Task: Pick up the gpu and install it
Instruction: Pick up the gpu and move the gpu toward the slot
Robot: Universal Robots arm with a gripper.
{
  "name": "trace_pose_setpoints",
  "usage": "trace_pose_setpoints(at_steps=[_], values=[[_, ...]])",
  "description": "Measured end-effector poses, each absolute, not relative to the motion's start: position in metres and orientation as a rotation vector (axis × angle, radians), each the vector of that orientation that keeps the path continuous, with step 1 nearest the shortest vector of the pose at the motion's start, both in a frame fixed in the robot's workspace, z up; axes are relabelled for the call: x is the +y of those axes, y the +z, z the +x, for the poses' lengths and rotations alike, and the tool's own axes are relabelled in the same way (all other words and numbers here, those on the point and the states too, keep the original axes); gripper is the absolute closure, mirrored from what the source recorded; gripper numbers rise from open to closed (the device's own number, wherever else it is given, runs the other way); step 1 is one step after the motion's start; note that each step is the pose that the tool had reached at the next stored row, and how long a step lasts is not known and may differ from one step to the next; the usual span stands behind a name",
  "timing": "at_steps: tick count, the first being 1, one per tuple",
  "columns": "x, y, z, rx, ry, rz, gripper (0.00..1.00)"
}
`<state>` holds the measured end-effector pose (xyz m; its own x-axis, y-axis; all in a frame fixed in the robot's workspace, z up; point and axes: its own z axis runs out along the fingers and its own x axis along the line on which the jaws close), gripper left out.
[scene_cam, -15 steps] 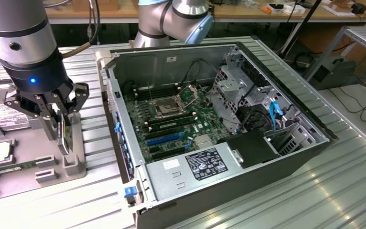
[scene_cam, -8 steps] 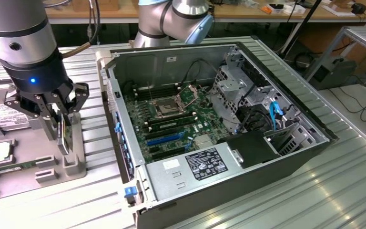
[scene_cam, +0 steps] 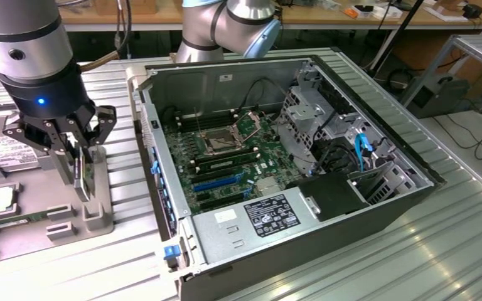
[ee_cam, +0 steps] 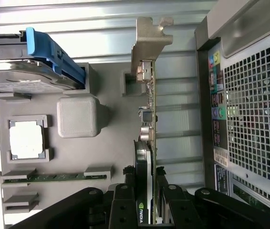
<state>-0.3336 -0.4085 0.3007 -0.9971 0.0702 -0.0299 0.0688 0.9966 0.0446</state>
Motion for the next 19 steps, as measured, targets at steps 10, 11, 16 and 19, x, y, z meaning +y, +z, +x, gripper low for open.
trace_pose_setpoints(at_steps=[10,11,16,19], values=[[-0.409,0.326,-0.334,3.108,0.068,0.108,0.73],[-0.409,0.328,-0.334,3.108,0.068,0.108,0.73],[-0.409,0.341,-0.334,3.108,0.068,0.108,0.73],[-0.409,0.347,-0.334,3.108,0.068,0.108,0.73]])
